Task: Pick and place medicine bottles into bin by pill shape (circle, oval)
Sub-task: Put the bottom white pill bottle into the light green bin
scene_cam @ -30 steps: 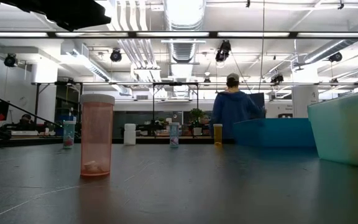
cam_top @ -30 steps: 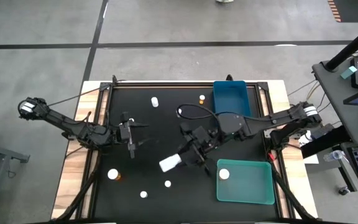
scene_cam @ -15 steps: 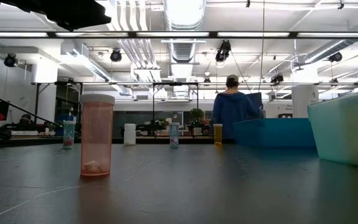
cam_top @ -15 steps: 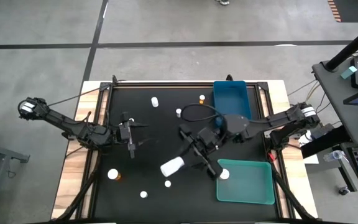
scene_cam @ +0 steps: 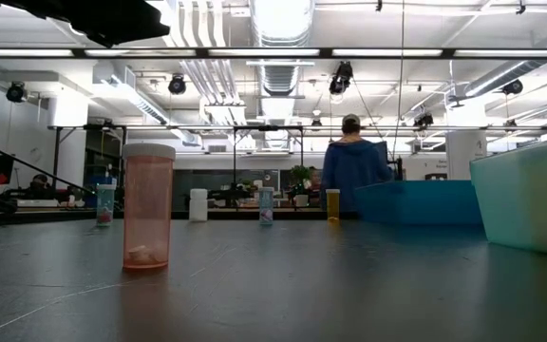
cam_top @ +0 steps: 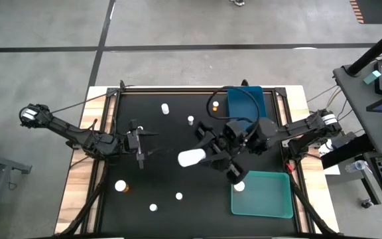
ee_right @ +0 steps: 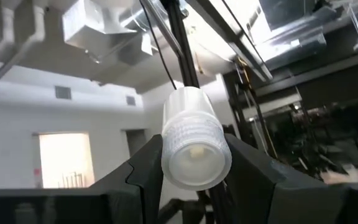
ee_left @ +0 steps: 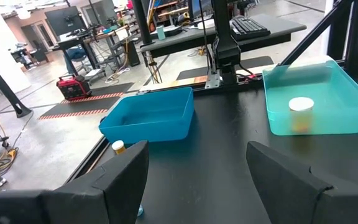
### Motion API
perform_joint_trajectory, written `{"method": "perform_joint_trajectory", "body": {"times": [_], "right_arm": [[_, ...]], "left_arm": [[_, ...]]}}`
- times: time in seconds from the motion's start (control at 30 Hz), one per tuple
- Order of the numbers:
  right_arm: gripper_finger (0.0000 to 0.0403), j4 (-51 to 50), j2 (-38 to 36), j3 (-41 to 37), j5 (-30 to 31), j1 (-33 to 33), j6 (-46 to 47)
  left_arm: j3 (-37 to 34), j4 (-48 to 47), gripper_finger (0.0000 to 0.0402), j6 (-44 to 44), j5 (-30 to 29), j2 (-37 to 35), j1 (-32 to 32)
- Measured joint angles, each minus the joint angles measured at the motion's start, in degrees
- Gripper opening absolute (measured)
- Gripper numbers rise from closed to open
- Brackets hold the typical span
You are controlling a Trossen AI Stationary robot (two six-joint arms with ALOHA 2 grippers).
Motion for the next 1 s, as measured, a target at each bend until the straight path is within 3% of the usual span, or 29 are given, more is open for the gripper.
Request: {"method": "perform_joint_trajectory", "body": {"times": [0.3, 0.5, 0.77, 0.87, 1.0], "right_arm": [[0.0141, 3.4, 0.0, 0.0, -3.0, 0.4, -1.8], [0.0141, 1.1, -0.1, 0.0, -1.5, 0.3, -1.9], [0.0141, -34.4, -3.0, 3.3, 16.1, -4.8, -3.3], [0.0141, -52.0, -4.1, 7.7, 22.6, -8.2, -3.8], [0.0141, -79.6, -3.6, 14.8, 35.9, -14.3, -3.8]], "left_arm": [[0.0, 0.0, 0.0254, 0.0, 0.0, 0.0, 0.0], [0.0, 0.0, 0.0254, 0.1, 0.0, 0.0, 0.0], [0.0, 0.1, 0.0254, 0.0, 0.0, 0.0, 0.0], [0.0, 0.1, 0.0254, 0.0, 0.0, 0.0, 0.0], [0.0, 0.9, 0.0254, 0.0, 0.0, 0.0, 0.0]]}}
